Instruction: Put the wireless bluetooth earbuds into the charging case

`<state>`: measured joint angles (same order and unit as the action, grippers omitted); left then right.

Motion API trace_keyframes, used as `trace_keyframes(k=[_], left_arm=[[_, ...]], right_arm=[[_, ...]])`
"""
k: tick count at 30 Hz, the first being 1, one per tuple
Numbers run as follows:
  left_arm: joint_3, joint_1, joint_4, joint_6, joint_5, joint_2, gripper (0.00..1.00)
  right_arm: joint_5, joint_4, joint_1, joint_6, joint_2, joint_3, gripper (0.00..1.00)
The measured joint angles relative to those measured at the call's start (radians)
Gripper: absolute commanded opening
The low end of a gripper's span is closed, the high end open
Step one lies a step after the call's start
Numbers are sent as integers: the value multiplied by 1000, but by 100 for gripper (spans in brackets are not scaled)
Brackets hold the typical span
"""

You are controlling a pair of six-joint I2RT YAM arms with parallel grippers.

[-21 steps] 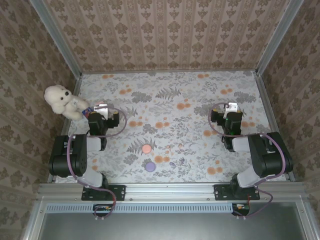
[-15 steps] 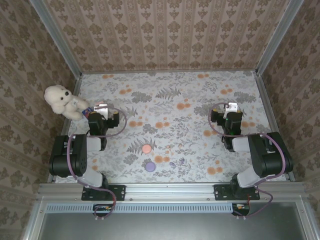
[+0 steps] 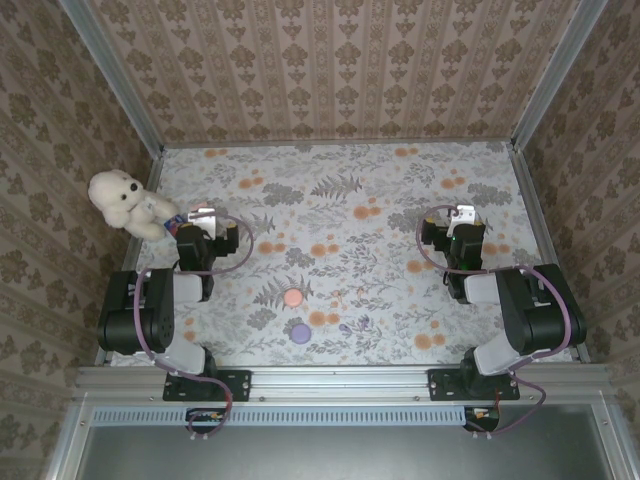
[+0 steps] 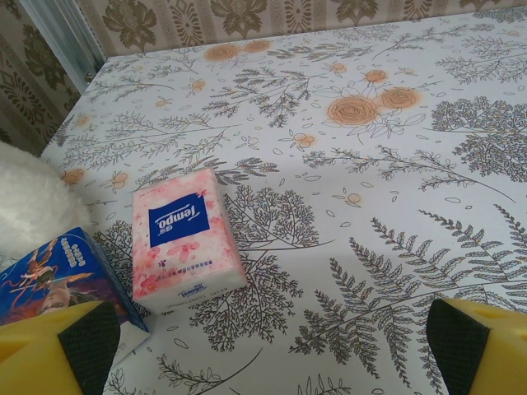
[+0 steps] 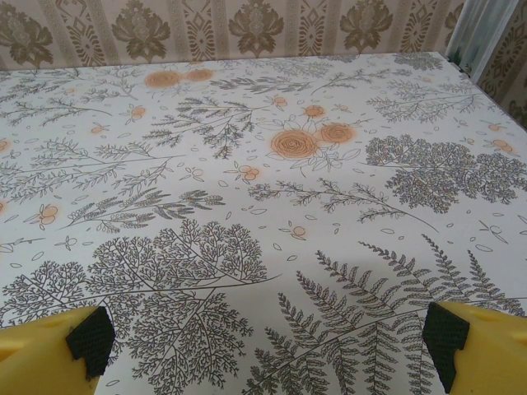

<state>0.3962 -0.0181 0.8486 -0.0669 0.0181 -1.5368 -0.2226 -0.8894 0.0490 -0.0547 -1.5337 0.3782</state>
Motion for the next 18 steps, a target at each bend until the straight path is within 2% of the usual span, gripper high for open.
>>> trace_keyframes(k=[14, 16, 18], left_arm=[[2, 0, -4, 0, 4, 0, 99], [17, -1, -58, 3, 12, 14, 99], [48, -1, -148, 5, 20, 56, 99]], right_arm=[[29, 4, -21, -1, 0, 1, 100], [28, 46, -21, -2, 14, 11, 100], [24, 167, -21, -5, 56, 55, 100]])
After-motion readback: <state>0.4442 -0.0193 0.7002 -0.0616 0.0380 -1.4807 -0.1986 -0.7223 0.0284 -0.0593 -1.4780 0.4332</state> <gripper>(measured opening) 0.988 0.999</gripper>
